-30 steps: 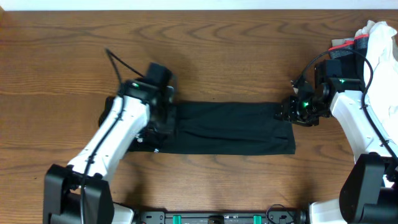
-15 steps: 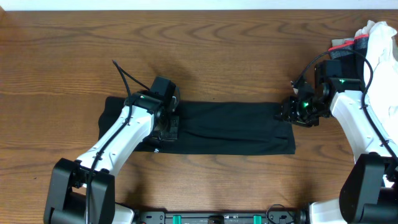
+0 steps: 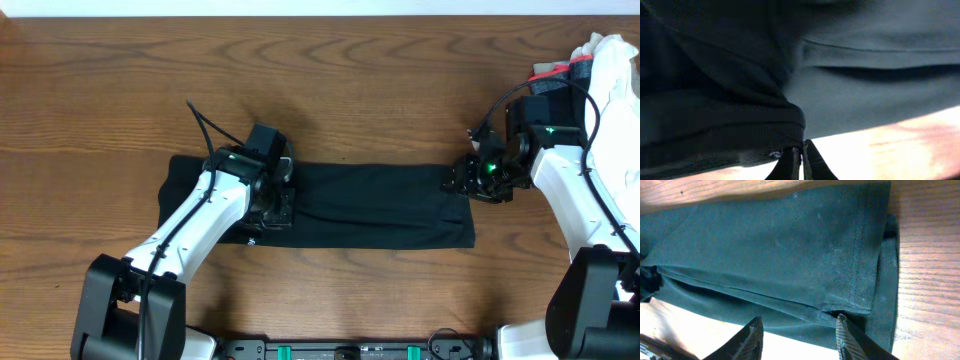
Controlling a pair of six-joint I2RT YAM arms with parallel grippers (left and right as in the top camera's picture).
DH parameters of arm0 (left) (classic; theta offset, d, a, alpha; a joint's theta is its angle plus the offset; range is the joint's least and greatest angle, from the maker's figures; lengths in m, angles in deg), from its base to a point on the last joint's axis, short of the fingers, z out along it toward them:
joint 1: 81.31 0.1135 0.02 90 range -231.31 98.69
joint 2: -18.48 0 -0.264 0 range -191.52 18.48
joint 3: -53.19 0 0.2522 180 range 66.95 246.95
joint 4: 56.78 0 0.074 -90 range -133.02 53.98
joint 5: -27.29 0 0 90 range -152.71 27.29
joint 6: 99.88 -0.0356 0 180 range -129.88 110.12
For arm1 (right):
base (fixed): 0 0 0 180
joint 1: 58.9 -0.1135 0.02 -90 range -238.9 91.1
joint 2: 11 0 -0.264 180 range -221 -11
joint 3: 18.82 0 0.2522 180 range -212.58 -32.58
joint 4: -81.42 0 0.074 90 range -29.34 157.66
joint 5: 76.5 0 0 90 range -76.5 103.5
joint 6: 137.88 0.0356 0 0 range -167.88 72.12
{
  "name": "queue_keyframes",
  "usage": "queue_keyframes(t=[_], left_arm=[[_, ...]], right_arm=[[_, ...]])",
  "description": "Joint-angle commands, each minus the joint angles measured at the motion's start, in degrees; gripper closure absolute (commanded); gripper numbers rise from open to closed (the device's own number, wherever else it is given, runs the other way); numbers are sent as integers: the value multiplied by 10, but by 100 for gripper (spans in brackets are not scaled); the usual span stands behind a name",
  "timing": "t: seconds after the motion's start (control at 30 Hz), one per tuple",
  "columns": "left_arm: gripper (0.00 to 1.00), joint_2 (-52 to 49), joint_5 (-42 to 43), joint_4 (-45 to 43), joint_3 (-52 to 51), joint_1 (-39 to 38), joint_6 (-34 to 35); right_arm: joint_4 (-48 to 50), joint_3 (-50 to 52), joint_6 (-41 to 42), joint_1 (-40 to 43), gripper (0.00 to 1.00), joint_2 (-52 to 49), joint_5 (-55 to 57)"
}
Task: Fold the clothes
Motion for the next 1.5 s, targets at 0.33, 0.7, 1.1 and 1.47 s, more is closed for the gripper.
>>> queue_keyframes(t=[0.33,0.7,1.1,1.47], left_arm=[[94,76,106,8,27,-14,97],[94,60,20,-4,26,-84,123],[69,55,-174,32,26,-63,104],[62,49,-330,-61,25,60,80]], right_arm=[[8,-8,-7,5,54,6,-7],[14,-8,-7,5,54,6,-7],[13,-8,-7,5,47,6,-7],[5,-8,-14,-19,48,6,-33]])
